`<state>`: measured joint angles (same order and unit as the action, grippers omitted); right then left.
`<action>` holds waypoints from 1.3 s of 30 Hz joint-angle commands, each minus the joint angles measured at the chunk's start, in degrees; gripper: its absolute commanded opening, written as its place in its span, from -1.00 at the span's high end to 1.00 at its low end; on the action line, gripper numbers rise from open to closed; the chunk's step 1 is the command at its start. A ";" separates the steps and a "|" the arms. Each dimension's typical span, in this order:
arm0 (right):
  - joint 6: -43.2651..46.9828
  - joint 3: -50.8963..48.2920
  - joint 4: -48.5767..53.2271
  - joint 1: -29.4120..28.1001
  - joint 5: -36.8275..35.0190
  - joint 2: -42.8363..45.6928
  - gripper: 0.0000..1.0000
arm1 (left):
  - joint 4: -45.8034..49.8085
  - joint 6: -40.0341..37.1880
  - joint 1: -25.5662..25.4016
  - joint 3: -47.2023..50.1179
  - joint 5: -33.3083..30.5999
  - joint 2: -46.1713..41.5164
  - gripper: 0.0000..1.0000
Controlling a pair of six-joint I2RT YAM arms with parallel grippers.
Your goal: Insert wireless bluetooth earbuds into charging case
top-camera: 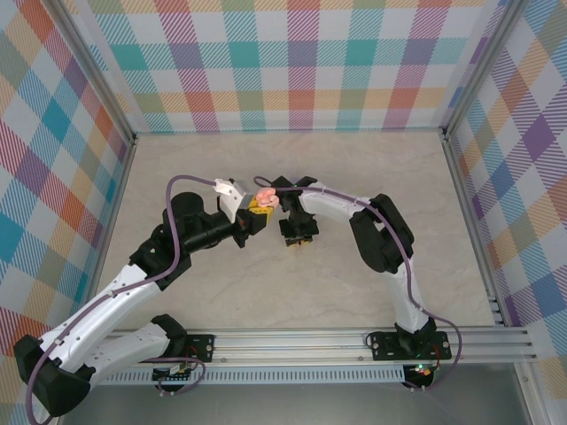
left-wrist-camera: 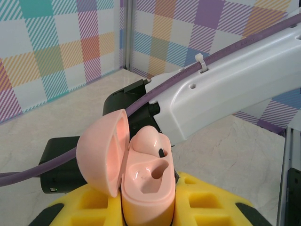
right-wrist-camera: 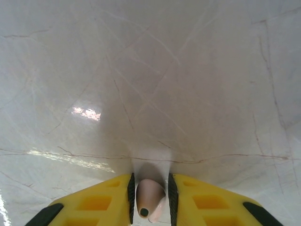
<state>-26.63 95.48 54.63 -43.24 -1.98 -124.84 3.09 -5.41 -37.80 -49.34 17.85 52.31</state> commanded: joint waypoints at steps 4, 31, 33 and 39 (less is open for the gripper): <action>-0.87 0.15 1.20 -0.43 -0.86 -1.56 0.54 | -0.59 -0.27 -0.61 0.36 -0.43 -0.90 0.84; 5.70 -22.28 -22.90 3.96 1.98 28.32 0.63 | -1.73 4.77 -0.58 2.55 -11.54 2.17 0.82; 5.95 -23.18 -23.85 3.96 1.91 31.09 0.63 | -1.52 5.51 -0.54 2.52 -13.47 2.86 0.82; 7.39 -24.12 -25.76 3.96 2.90 38.41 0.63 | -0.87 7.21 -0.52 2.56 -16.54 5.48 0.82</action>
<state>-21.23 71.96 31.68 -39.20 0.05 -89.97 3.01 0.05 -37.80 -47.27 3.70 57.04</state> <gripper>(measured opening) 0.188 0.218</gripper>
